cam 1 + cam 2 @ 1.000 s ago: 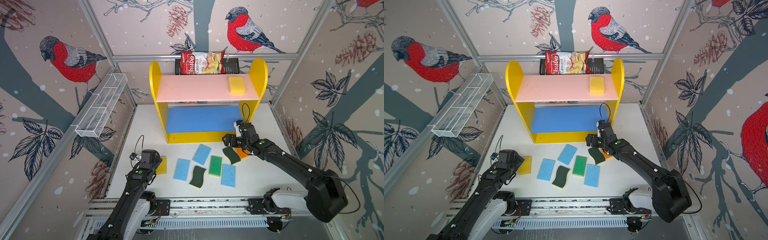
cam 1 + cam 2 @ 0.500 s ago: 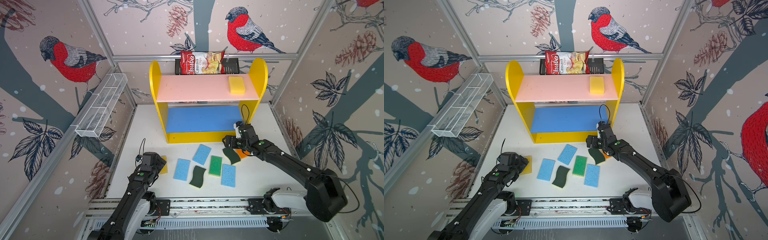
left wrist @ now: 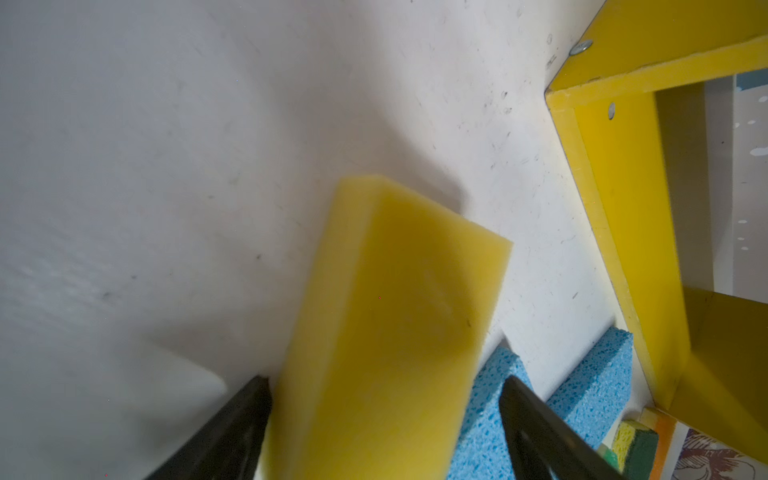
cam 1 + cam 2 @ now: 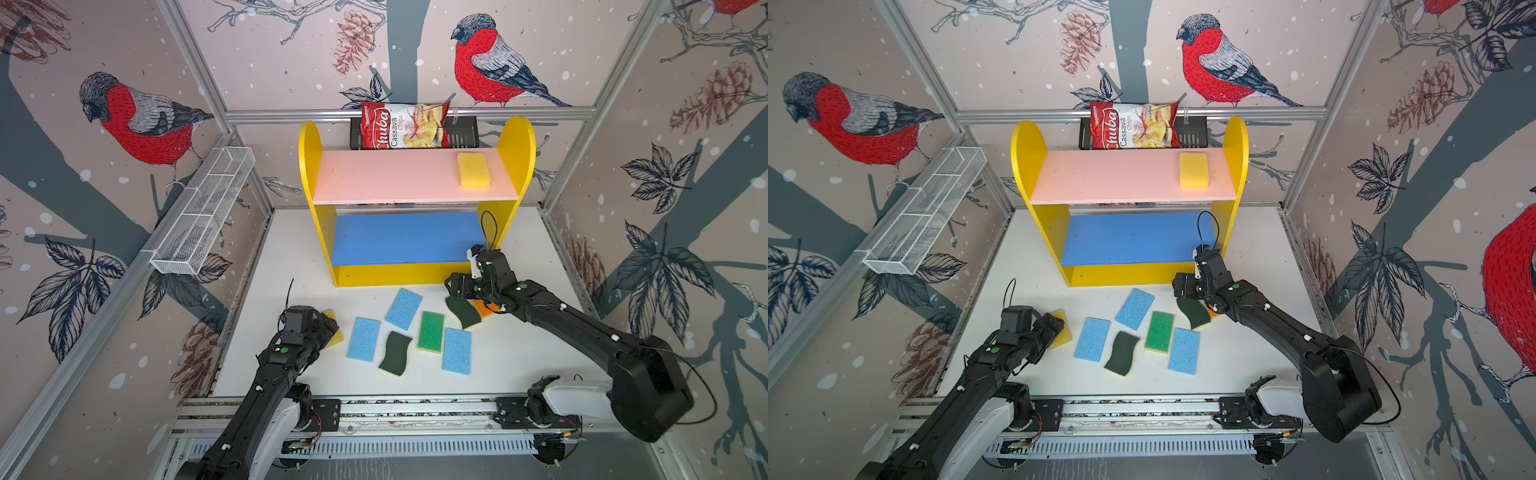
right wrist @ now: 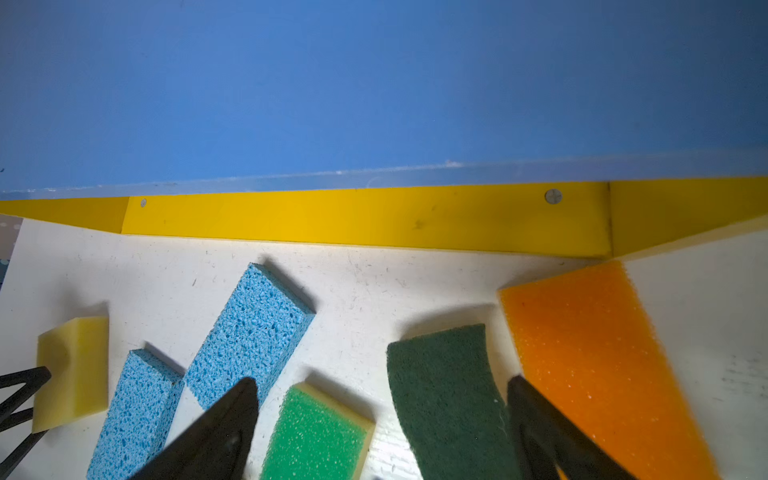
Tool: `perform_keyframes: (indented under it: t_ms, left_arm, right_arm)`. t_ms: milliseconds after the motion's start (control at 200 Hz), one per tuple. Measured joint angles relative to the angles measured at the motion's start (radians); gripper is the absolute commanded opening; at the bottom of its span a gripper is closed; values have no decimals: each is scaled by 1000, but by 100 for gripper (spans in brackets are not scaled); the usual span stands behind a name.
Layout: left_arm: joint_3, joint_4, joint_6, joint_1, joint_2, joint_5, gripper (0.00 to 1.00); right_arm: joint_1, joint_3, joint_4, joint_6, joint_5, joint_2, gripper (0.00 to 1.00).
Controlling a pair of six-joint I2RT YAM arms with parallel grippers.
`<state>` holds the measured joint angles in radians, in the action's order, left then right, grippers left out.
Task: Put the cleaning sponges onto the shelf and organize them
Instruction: 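Lower the left gripper onto the small yellow sponge and close it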
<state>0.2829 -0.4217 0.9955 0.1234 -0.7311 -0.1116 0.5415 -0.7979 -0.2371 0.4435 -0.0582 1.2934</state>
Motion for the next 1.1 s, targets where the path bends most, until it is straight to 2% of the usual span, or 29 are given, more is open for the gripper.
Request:
perform_keyframes:
  t_ms: [155, 370, 780, 1101]
  left_arm:
    - [44, -18, -13, 64, -44, 15, 89]
    - [119, -71, -29, 154, -139, 97, 91]
    - [238, -146, -29, 301, -397, 202, 93]
    - [241, -143, 0, 335, -456, 256, 90]
  right_arm:
    - [0, 0, 0, -1, 1, 0, 94]
    - [0, 0, 3, -4, 1, 16, 93]
    - [0, 11, 20, -22, 0, 16, 93]
    - [-1, 32, 24, -25, 0, 14, 94]
